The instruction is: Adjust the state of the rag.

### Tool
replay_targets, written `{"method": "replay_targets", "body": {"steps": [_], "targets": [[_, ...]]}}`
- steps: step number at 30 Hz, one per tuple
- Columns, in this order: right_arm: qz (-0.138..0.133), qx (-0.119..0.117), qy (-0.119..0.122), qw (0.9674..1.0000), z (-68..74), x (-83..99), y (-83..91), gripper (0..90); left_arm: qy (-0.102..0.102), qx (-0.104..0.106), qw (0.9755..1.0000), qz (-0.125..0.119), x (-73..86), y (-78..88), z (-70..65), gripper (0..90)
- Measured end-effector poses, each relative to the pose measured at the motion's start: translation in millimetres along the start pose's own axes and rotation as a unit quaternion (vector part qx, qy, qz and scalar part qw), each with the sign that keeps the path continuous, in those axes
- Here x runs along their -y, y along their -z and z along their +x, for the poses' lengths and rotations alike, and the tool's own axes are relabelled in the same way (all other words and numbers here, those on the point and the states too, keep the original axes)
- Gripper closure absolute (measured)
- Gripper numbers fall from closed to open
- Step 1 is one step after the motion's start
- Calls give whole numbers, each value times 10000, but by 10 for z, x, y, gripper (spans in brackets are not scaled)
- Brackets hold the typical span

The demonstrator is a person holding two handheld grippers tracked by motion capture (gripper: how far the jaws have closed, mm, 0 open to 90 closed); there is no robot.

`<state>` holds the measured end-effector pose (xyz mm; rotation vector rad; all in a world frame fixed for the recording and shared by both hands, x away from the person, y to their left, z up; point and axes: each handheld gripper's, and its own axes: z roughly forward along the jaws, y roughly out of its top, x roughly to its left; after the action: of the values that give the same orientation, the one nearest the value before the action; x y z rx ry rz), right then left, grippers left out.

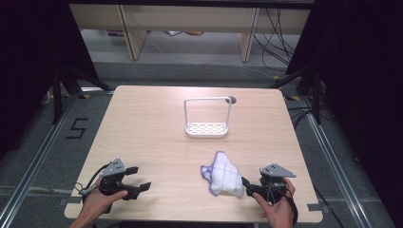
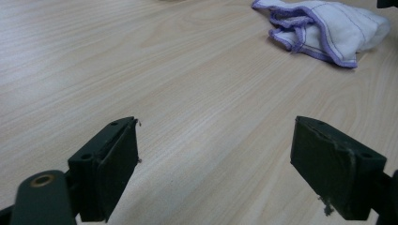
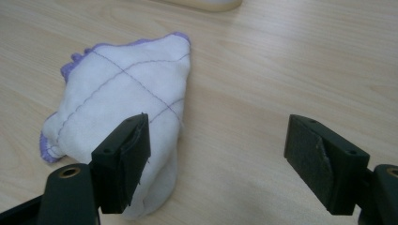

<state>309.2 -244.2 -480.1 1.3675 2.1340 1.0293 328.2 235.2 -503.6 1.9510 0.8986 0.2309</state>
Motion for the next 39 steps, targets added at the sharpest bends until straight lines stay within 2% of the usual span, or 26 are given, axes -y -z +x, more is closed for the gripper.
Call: {"method": "replay_targets", "body": {"steps": [3,4,6,7,9,11,13,15,16,17,18,19,22,23,26,27,28,30,31,32,34,35,37,39], "targets": [[-26,-7,60,10000,5,-15,14,246,11,0,10000,-7,-2,-5,3,149],[-223,-68,55,9997,20,-38,13,244,30,-8,10000,-42,-2,-10,5,149],[-243,-211,-4,9995,40,-65,11,246,64,-49,9999,-138,3,-19,5,148],[-260,-229,62,9994,46,-82,3,247,67,-66,9999,-34,-8,-7,10,148],[-269,-193,141,9994,73,-132,-1,250,47,-43,10000,-56,-4,-8,21,148],[-278,-321,166,9990,109,-195,-14,254,62,-52,10000,-56,-5,-12,21,148],[-432,-430,257,9978,141,-261,-48,264,97,-38,9999,-81,-13,-22,25,147],[-426,-504,222,9976,202,-321,-73,272,117,-40,9998,-132,-15,-36,21,148],[-356,-572,370,9970,216,-363,-96,273,83,-63,9999,-85,-17,-30,23,148],[-356,-572,370,9970,216,-363,-96,273,83,-63,9999,-85,-17,-30,23,147],[-298,-570,256,9976,262,-379,-99,281,91,-49,9999,-107,-16,-38,22,147],[-327,-608,509,9963,306,-445,-158,314,78,-24,9999,-91,-18,-40,20,148],[-268,-724,561,9954,371,-491,-207,334,81,-42,9999,-75,-21,-38,14,148],[-233,-752,726,9942,445,-547,-277,375,77,-35,9999,-62,-22,-39,17,148],[-90,-776,885,9930,526,-605,-376,408,73,-48,9999,-63,-20,-36,19,148],[-42,-792,858,9932,563,-622,-406,422,53,-79,9999,-64,-18,-29,19,148],[9,-761,980,9923,587,-637,-451,430,53,-79,9999,-64,-18,-29,19,148],[98,-722,975,9926,633,-651,-500,436,54,-40,9999,-112,-13,-37,24,148],[127,-713,1107,9912,636,-663,-530,439,50,-61,9999,-92,-13,-36,21,148],[185,-696,1096,9914,662,-666,-553,447,58,-46,9999,-150,-9,-47,22,148],[241,-709,1116,9909,684,-667,-587,452,62,-54,9999,-75,-18,-39,21,148],[377,-652,1092,9912,717,-665,-632,466,56,-61,10000,-54,-20,-36,16,148],[496,-592,1182,9900,724,-664,-680,488,9,-49,10000,-49,-14,-35,17,148],[574,-532,1215,9895,716,-651,-733,531,76,-38,9999,-107,-14,-46,7,148]]}}
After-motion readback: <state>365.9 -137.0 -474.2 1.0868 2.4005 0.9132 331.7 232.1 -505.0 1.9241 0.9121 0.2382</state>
